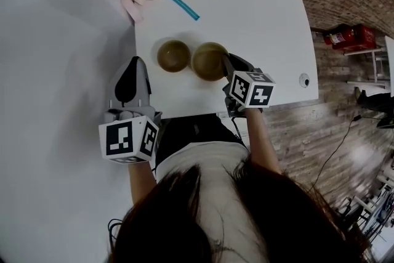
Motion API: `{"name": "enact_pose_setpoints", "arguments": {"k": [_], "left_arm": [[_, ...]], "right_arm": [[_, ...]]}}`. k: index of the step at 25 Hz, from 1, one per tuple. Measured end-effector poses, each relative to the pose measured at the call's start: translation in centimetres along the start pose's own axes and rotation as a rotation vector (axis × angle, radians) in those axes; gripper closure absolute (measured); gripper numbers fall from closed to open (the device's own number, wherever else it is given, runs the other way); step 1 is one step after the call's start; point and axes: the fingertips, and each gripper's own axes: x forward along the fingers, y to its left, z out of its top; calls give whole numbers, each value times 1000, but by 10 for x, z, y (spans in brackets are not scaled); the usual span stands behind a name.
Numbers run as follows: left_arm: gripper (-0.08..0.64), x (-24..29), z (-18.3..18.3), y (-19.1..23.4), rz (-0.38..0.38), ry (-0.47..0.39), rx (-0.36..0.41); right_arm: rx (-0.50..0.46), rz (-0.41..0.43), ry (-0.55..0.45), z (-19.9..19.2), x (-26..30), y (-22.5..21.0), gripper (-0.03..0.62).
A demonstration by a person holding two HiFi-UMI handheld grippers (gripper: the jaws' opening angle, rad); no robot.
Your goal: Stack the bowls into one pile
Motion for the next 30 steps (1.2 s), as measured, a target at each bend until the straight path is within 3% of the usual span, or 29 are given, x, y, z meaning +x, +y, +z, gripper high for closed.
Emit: {"name": "enact_pose_setpoints", "arguments": {"k": [30], "left_arm": [[560, -21, -2, 70, 168, -5, -48]], "right_arm": [[-81, 126, 94, 1, 64, 63, 569]]}}
